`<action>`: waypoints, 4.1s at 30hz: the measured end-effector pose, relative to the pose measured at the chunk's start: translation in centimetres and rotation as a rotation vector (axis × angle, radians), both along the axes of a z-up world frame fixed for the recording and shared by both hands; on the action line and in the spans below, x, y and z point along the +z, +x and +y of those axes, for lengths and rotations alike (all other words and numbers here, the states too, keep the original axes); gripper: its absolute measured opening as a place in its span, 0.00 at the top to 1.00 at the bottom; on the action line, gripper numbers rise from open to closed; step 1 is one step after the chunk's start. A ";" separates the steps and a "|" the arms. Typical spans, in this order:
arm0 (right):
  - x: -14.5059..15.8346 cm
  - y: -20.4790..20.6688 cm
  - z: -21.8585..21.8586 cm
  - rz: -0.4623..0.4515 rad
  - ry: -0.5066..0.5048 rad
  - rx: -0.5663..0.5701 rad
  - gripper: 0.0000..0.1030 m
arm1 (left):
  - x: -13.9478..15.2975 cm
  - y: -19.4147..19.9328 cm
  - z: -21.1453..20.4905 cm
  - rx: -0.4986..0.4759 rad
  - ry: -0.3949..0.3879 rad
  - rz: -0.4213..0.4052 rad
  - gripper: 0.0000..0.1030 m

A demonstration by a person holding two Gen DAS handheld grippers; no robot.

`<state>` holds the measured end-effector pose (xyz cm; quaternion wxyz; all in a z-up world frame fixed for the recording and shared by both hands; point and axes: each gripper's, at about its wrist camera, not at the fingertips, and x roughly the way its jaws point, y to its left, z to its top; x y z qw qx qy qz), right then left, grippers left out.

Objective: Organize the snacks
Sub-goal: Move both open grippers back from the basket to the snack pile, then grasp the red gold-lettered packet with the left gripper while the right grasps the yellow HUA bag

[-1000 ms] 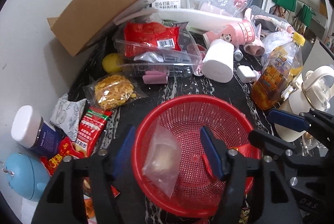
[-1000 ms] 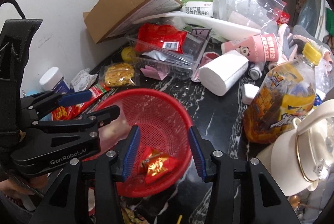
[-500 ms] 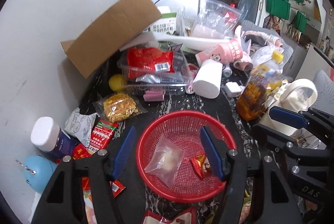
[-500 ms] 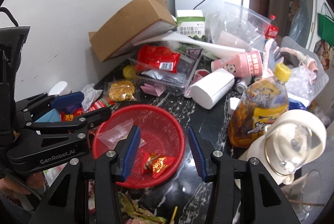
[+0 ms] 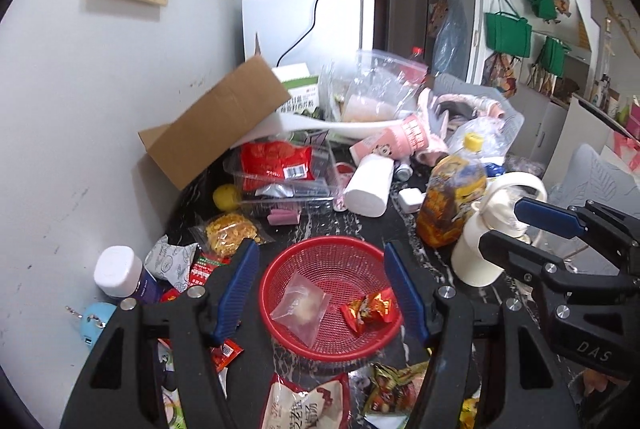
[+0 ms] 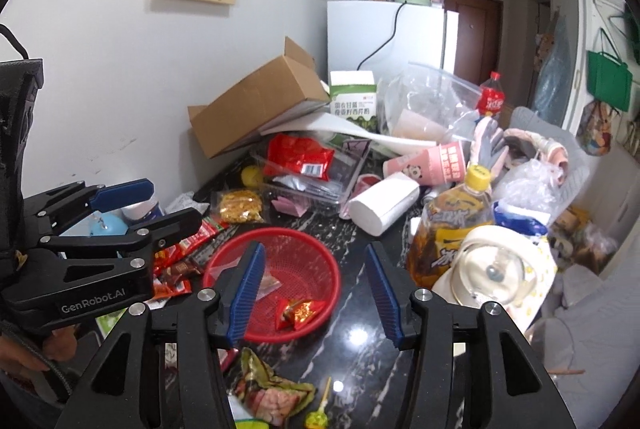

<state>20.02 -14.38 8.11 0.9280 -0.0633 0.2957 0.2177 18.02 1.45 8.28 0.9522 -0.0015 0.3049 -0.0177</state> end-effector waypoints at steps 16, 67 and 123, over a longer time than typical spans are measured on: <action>1.8 -7.5 -2.0 -0.090 -0.014 -0.044 0.33 | 1.4 -7.1 -2.3 -0.081 0.001 -0.060 0.38; -14.4 -15.8 -4.0 0.248 -0.016 -0.189 0.30 | -13.7 -14.1 -1.7 -0.191 -0.134 0.280 0.38; -19.5 -16.2 -6.8 0.394 0.038 -0.144 0.39 | -18.4 -13.2 -5.3 -0.305 -0.111 0.444 0.46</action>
